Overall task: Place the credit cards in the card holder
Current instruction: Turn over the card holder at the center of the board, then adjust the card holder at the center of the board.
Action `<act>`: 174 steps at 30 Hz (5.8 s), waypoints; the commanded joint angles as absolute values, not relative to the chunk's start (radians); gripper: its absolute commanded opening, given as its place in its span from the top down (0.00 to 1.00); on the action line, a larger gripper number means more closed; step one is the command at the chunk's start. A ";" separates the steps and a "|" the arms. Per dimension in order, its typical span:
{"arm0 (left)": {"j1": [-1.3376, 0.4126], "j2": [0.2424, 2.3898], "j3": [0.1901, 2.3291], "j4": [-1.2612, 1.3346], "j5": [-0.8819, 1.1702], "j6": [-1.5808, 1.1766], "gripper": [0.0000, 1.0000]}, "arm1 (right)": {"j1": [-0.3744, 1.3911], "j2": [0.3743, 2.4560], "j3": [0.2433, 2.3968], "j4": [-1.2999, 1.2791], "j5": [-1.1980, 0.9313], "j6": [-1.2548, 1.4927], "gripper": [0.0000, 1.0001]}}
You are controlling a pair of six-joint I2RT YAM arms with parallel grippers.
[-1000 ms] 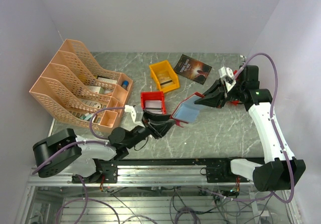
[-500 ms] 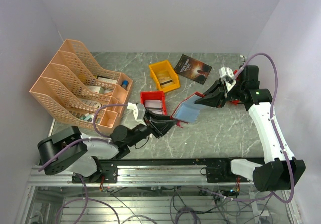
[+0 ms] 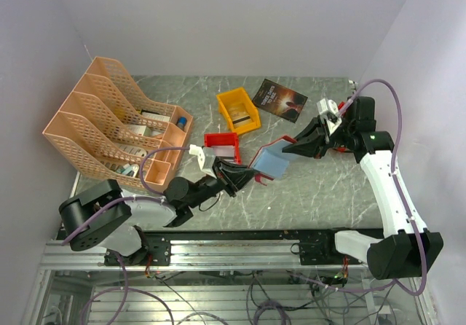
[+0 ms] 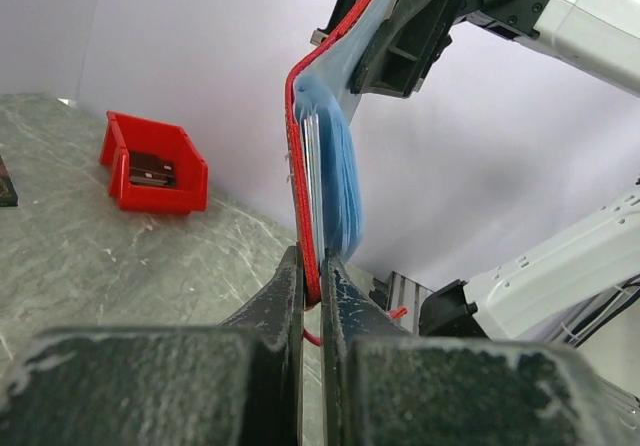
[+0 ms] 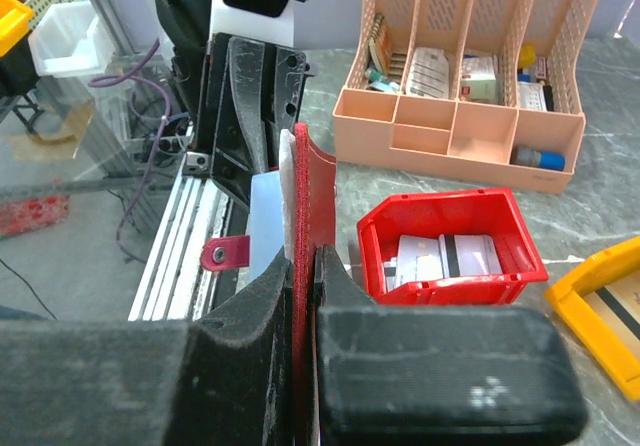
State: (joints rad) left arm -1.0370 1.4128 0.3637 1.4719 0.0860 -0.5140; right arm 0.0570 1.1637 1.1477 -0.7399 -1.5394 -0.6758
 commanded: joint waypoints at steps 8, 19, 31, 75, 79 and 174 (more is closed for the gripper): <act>-1.001 1.328 0.419 1.341 0.094 -0.613 0.93 | 0.055 1.118 1.042 -0.523 -1.093 -0.438 0.45; -0.997 1.365 0.790 0.321 0.000 -0.744 0.93 | -0.001 1.065 1.066 -0.582 -0.750 -0.540 0.21; -1.106 1.562 1.179 -0.209 -0.272 -0.606 0.93 | -0.003 1.051 0.936 -0.591 -1.003 -0.608 0.20; -1.014 1.614 1.046 0.013 0.038 -0.719 0.93 | 0.176 1.227 0.803 -0.394 -0.470 -0.445 0.73; -0.996 1.611 0.983 0.093 0.122 -0.748 0.93 | 0.175 1.232 0.813 -0.440 -0.522 -0.496 0.74; -1.068 1.090 0.371 0.527 -0.379 -0.701 0.53 | 0.452 1.685 0.913 -0.619 -0.636 -0.566 1.00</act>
State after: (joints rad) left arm -1.0679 1.1648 0.4496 0.3519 -0.2890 -0.7353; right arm 0.4377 1.6680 0.9070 -0.5728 -0.6006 -0.5293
